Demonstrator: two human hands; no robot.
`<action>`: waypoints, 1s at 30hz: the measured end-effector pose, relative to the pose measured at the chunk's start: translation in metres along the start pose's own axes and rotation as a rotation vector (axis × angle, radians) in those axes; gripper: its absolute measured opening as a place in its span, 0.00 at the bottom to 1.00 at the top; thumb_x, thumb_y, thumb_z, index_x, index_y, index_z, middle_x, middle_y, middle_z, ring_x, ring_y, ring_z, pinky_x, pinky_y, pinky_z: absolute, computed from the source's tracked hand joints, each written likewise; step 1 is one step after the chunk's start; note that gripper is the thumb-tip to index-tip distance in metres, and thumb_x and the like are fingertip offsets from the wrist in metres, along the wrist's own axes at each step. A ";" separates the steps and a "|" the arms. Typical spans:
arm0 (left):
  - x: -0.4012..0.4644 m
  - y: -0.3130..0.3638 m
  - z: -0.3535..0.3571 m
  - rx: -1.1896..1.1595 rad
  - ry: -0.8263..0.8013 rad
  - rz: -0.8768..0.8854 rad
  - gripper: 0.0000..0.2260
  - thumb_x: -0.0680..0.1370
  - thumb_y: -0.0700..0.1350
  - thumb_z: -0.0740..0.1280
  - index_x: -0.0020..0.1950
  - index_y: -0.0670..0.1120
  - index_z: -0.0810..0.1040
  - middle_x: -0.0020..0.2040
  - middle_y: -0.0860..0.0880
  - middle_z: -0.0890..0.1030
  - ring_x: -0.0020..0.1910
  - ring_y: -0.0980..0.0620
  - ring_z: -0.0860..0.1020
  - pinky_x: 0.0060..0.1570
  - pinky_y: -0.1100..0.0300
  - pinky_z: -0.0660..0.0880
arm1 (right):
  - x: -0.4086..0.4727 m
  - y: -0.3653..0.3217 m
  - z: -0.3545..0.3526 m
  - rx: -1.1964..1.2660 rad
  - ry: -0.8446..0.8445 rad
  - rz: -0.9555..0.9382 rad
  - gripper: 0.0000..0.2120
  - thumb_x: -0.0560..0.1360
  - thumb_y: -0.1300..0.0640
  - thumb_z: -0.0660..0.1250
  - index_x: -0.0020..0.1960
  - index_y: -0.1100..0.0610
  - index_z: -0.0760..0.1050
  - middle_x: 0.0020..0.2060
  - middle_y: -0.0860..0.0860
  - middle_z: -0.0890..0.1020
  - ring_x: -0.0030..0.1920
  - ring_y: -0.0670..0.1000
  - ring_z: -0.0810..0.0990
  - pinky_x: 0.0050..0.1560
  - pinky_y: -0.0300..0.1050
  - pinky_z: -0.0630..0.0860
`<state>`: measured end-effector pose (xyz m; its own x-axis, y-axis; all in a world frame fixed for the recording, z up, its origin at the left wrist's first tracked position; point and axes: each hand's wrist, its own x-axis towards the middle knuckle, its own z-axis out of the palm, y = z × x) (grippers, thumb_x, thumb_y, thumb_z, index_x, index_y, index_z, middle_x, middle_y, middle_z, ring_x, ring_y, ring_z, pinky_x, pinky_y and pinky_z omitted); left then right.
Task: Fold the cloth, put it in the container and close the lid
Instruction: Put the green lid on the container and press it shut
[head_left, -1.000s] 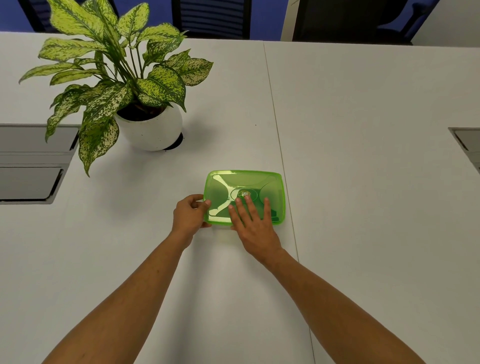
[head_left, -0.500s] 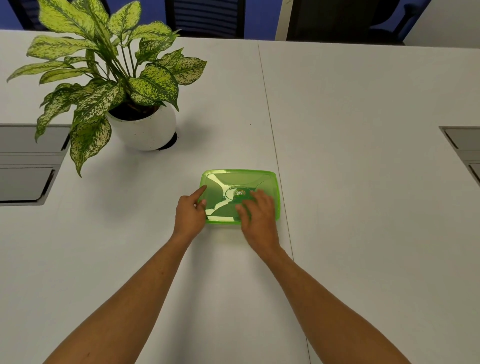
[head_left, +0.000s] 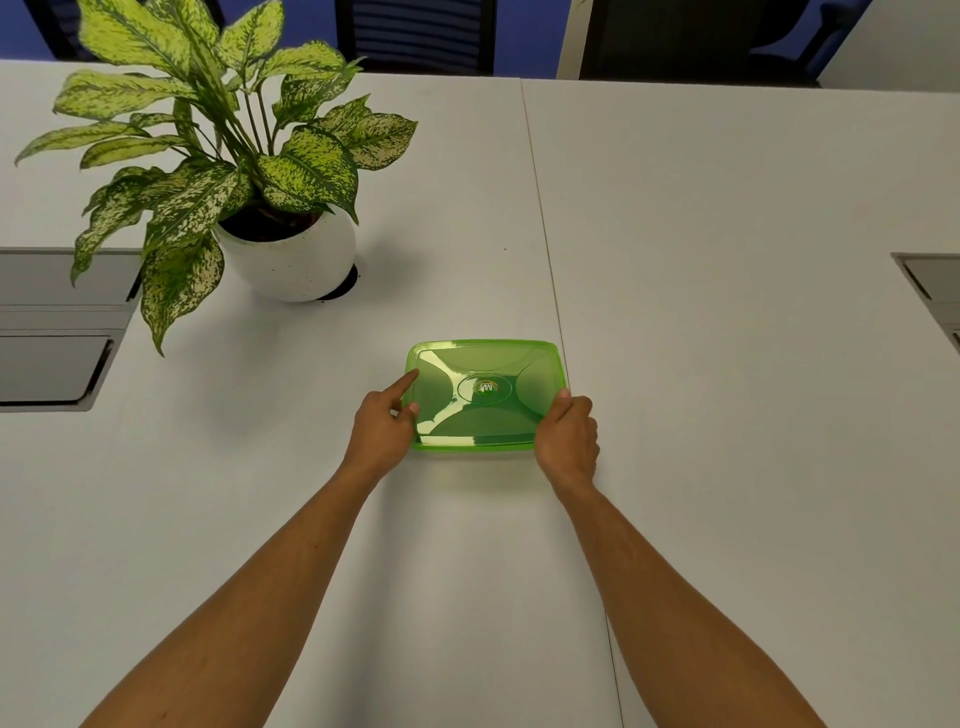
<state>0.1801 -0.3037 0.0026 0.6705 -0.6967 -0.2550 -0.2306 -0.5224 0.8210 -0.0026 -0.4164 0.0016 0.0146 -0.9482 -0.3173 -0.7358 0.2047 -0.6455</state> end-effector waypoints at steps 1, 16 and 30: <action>0.000 0.001 0.000 0.001 -0.001 0.001 0.20 0.81 0.41 0.61 0.73 0.53 0.70 0.53 0.43 0.71 0.42 0.48 0.74 0.51 0.44 0.78 | 0.000 0.001 0.000 0.015 0.011 -0.014 0.21 0.82 0.45 0.44 0.59 0.59 0.66 0.55 0.61 0.76 0.52 0.64 0.75 0.46 0.50 0.64; -0.004 0.004 0.003 -0.092 -0.013 -0.055 0.20 0.82 0.41 0.59 0.73 0.55 0.69 0.55 0.44 0.68 0.49 0.46 0.75 0.33 0.60 0.78 | -0.002 0.011 -0.004 0.161 0.024 -0.191 0.16 0.83 0.52 0.48 0.53 0.62 0.69 0.46 0.56 0.77 0.44 0.56 0.74 0.47 0.54 0.71; 0.000 0.007 0.008 -0.008 -0.047 -0.065 0.24 0.82 0.40 0.56 0.77 0.55 0.62 0.58 0.40 0.68 0.47 0.44 0.75 0.39 0.50 0.81 | -0.002 0.014 -0.006 0.182 0.041 -0.264 0.15 0.83 0.56 0.50 0.51 0.64 0.71 0.42 0.55 0.75 0.42 0.54 0.72 0.43 0.49 0.69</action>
<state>0.1730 -0.3110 0.0042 0.6503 -0.6835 -0.3316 -0.1817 -0.5637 0.8057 -0.0173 -0.4132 -0.0023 0.1590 -0.9825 -0.0969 -0.5768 -0.0128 -0.8168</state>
